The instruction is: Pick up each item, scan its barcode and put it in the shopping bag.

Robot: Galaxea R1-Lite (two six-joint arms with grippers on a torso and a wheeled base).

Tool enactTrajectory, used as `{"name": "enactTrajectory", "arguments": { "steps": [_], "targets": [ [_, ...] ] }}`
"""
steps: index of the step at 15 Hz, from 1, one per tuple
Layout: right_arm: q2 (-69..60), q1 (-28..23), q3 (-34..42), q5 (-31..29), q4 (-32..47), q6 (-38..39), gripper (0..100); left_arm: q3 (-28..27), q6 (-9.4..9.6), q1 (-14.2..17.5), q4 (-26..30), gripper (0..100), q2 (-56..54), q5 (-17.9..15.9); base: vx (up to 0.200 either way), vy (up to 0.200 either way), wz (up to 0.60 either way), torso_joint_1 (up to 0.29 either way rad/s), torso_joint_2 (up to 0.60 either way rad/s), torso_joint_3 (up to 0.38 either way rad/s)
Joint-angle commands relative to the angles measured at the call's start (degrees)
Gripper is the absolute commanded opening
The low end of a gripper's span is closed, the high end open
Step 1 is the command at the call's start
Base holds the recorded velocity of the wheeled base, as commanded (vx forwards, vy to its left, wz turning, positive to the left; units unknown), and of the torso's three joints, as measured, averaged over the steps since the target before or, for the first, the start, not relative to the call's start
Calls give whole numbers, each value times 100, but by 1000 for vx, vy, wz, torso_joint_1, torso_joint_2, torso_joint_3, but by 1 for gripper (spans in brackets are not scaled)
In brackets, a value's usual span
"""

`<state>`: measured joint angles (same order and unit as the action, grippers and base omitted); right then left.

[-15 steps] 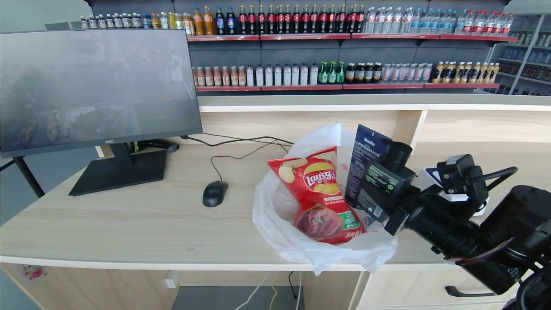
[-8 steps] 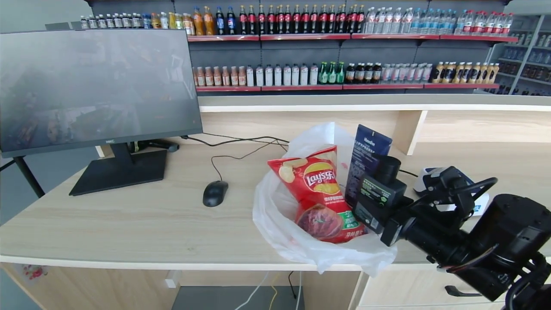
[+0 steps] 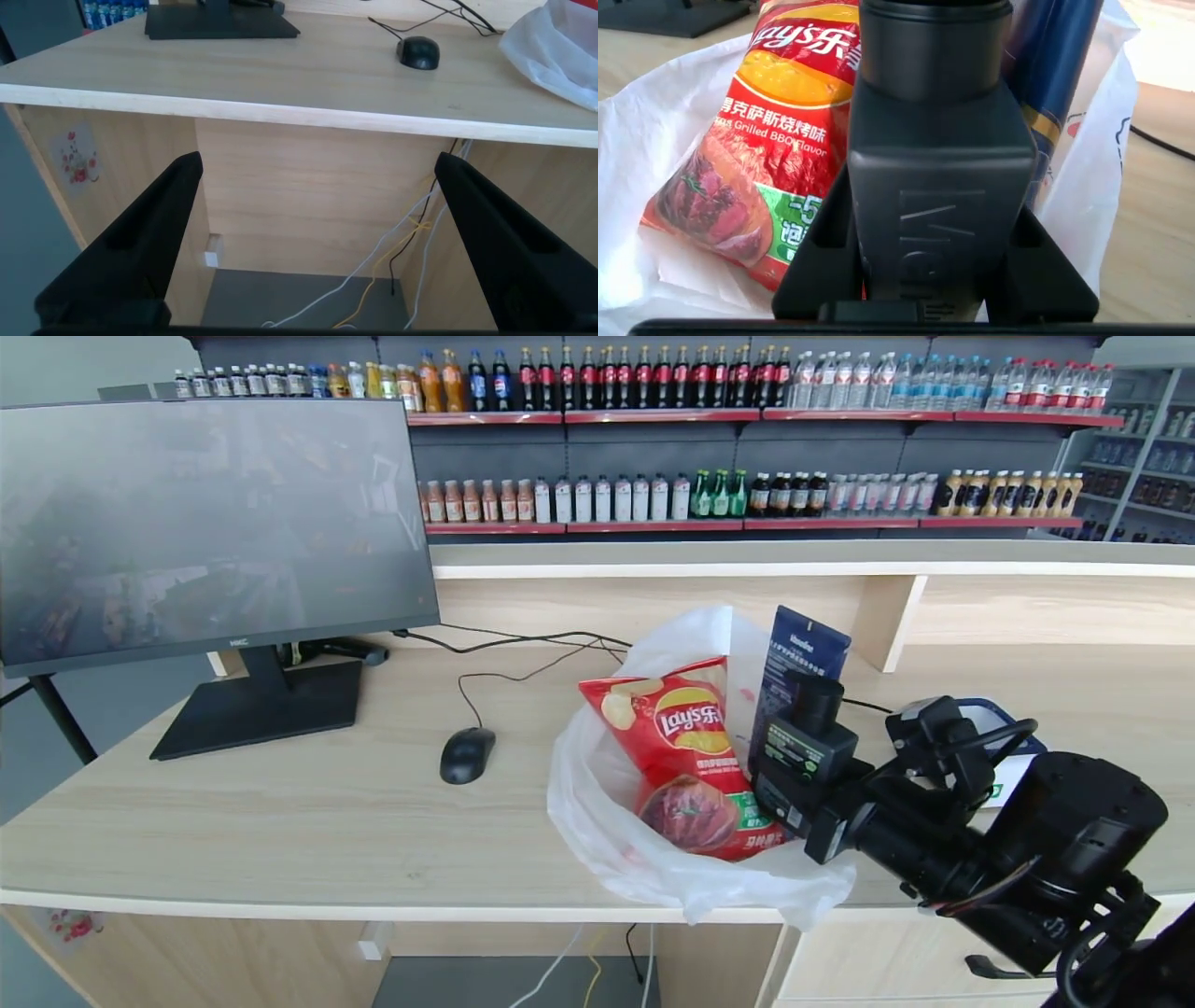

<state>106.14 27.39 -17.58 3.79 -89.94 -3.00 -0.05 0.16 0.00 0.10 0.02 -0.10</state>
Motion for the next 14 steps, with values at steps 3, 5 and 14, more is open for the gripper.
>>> {"name": "enactTrajectory", "arguments": {
  "steps": [3, 5, 14],
  "targets": [
    [91, 302, -61, -221, -6, 27, 0, -4, 11, 0, -1, 100, -2, 1, 0, 0, 0, 0, 0, 0],
    [100, 214, -97, -230, -6, 36, 0, -4, 11, 0, -1, 100, -2, 1, 0, 0, 0, 0, 0, 0],
    [196, 214, 62, -230, -6, 27, 0, 5, 2, 0, -1, 100, -2, 1, 0, 0, 0, 0, 0, 0]
  ]
}}
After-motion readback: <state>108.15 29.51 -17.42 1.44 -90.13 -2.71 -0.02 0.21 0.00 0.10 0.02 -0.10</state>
